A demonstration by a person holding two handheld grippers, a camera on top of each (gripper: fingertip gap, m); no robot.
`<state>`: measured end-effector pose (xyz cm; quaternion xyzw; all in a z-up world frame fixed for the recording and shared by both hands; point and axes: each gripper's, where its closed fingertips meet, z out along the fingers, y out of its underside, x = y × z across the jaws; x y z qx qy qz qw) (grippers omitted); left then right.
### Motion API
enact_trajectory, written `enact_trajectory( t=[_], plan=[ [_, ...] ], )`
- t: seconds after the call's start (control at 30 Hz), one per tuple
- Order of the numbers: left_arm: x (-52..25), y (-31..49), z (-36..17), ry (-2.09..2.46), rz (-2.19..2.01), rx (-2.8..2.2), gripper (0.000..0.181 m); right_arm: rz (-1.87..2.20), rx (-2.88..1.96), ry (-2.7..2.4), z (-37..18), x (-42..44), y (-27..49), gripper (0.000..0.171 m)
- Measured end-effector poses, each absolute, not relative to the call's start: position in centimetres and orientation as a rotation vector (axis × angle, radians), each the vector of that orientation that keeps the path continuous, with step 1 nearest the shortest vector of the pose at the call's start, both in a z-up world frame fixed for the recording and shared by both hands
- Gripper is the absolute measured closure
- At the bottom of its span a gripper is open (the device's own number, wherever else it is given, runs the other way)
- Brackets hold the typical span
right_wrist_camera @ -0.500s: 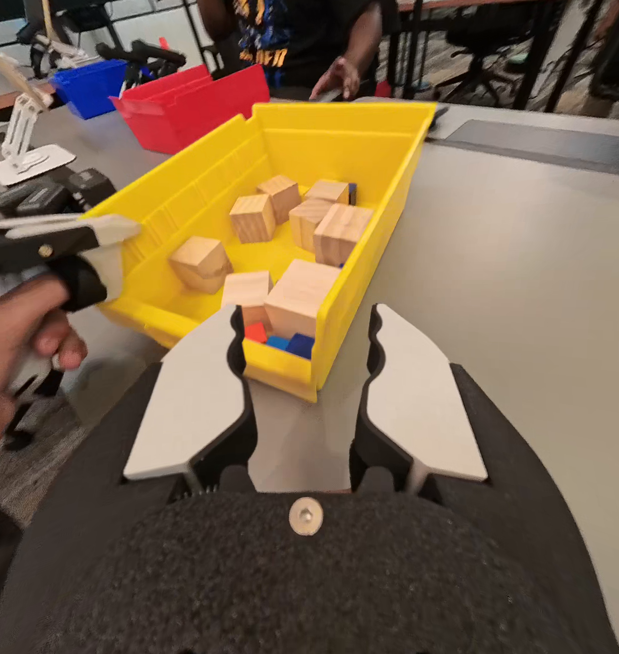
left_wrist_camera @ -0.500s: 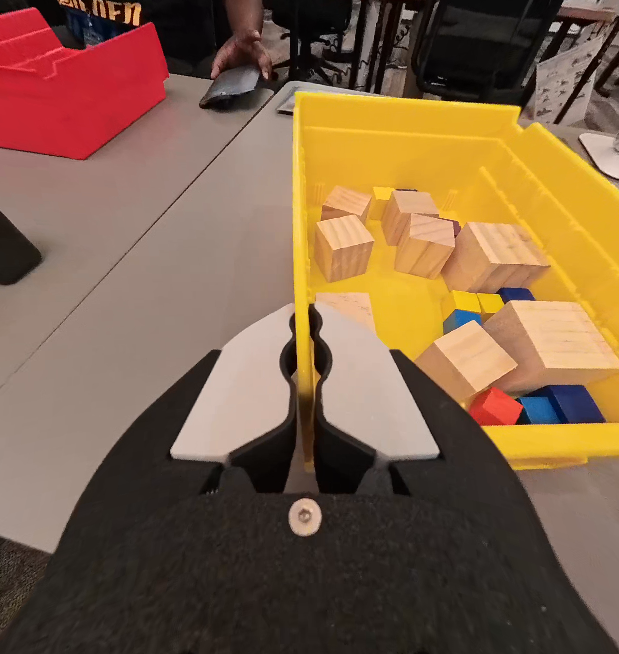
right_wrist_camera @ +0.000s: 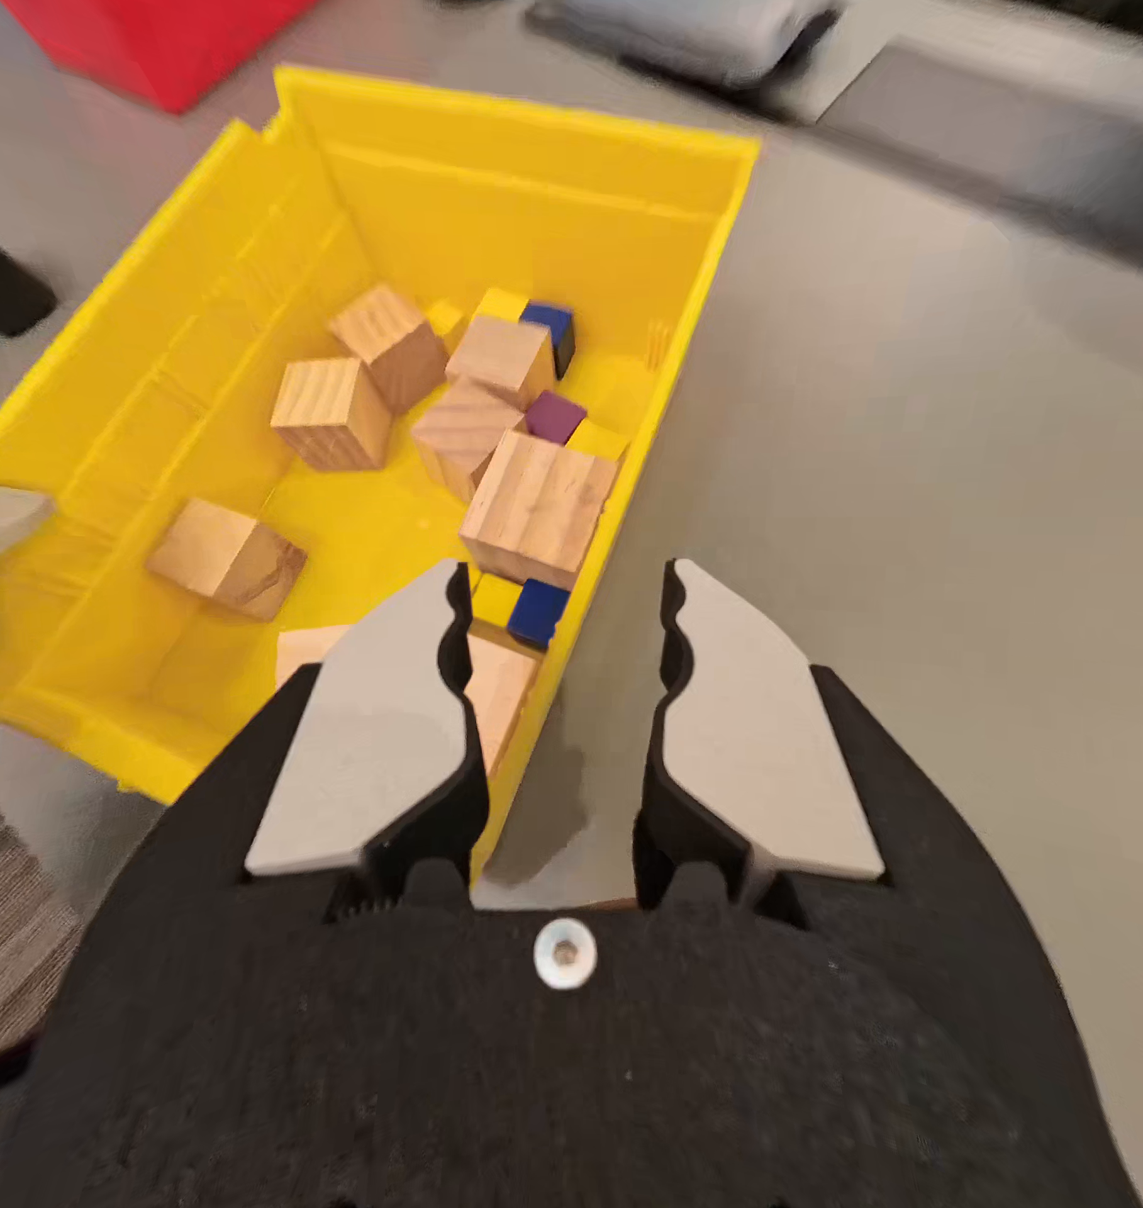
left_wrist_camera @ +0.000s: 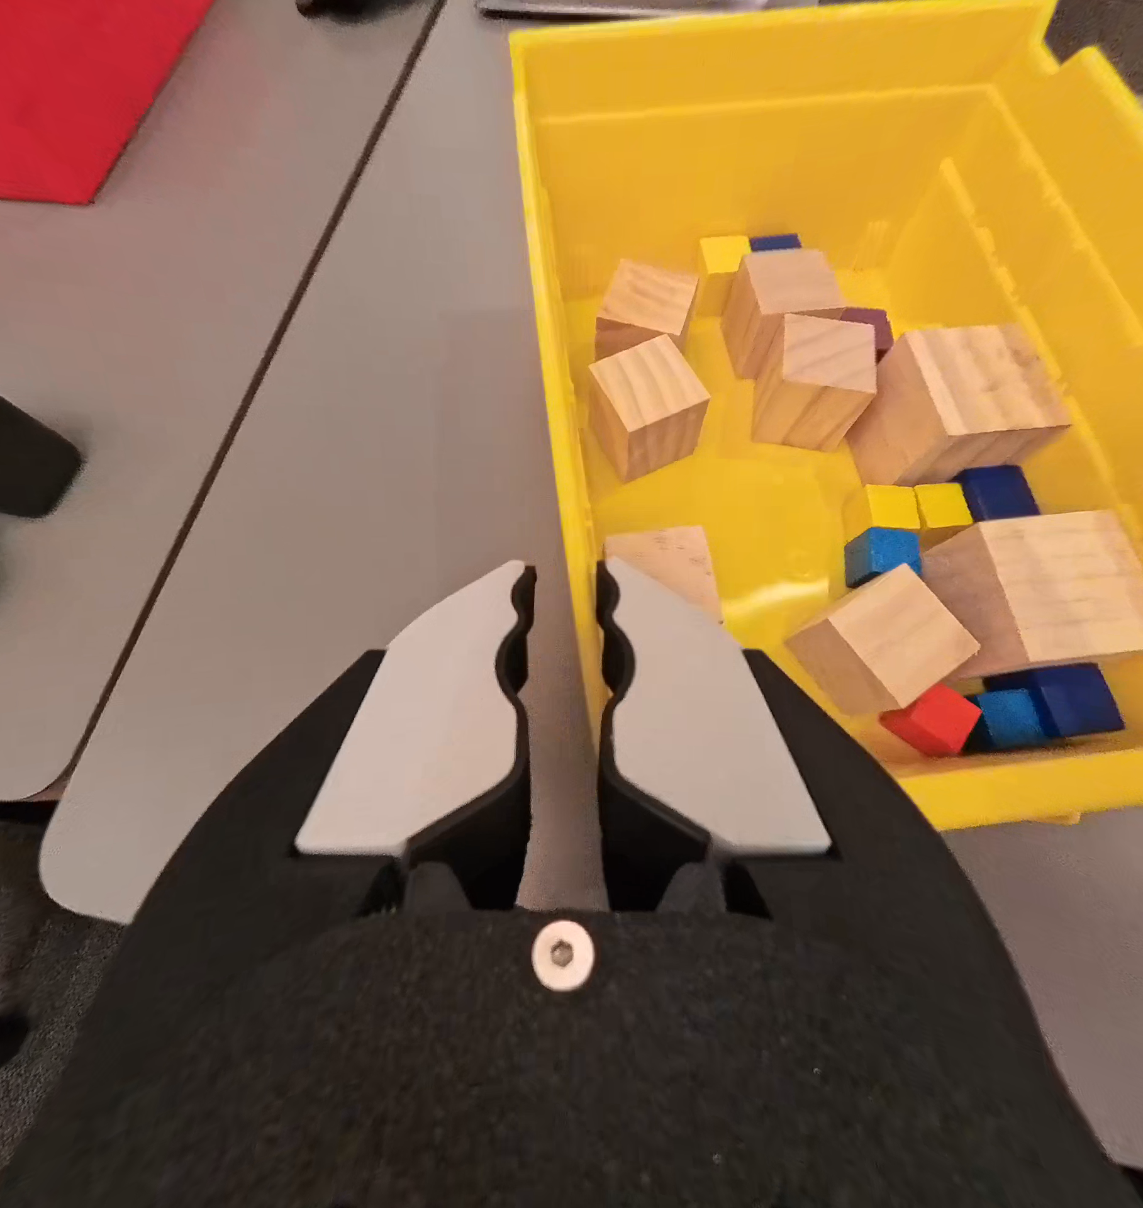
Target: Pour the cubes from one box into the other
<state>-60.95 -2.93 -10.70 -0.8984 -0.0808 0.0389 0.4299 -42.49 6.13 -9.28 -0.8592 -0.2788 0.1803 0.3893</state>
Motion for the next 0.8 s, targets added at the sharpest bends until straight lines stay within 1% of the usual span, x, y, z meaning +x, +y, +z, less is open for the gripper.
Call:
enact_trajectory(
  t=[0.07, 0.17, 0.23, 0.3, 0.37, 0.4, 0.5, 0.53, 0.57, 0.67, 0.7, 0.8],
  plan=[
    [-61.7, -2.0, -10.4, -0.241, 0.008, -2.32, 0.149, 0.449, -2.269, -0.748, -9.8, -42.6, 7.0, 0.117],
    [-62.5, 0.4, -10.4, -0.225, -0.024, -2.449, 0.147, 0.359, -2.287, -0.796, -9.5, -42.5, 8.5, 0.117],
    [-62.9, 1.9, -11.2, -0.215, -0.007, -2.546, 0.149, 0.339, -2.3, -0.806, -9.4, -42.6, 8.8, 0.117],
    [-62.7, 3.0, -11.8, -0.213, -0.03, -2.61, 0.156, 0.334, -2.308, -0.802, -9.4, -42.7, 8.8, 0.119],
    [-61.9, 3.4, -12.2, -0.213, -0.118, -2.66, 0.174, 0.337, -2.318, -0.809, -9.7, -42.8, 8.7, 0.119],
    [-61.9, 3.4, -12.2, -0.241, -0.132, -2.675, 0.176, 0.334, -2.327, -0.813, -9.9, -42.7, 8.7, 0.12],
    [-61.9, 3.4, -12.2, -0.275, -0.095, -2.723, 0.176, 0.322, -2.376, -0.814, -10.6, -42.8, 9.0, 0.122],
    [-61.9, 3.4, -12.2, -0.288, -0.087, -2.737, 0.176, 0.315, -2.406, -0.791, -10.8, -42.8, 9.3, 0.124],
    [-61.9, 3.4, -12.2, -0.298, -0.077, -2.745, 0.176, 0.333, -2.452, -0.77, -11.0, -43.0, 9.2, 0.132],
    [-61.8, 3.6, -12.2, -0.31, -0.045, -2.746, 0.176, 0.394, -2.561, -0.731, -11.2, -44.2, 8.8, 0.134],
    [-61.8, 3.6, -12.2, -0.311, -0.041, -2.743, 0.176, 0.379, -2.597, -0.725, -11.4, -44.3, 8.7, 0.133],
    [-61.8, 3.6, -12.2, -0.317, -0.064, -2.73, 0.176, 0.265, -2.659, -0.664, -12.0, -43.7, 9.7, 0.143]
  ],
)
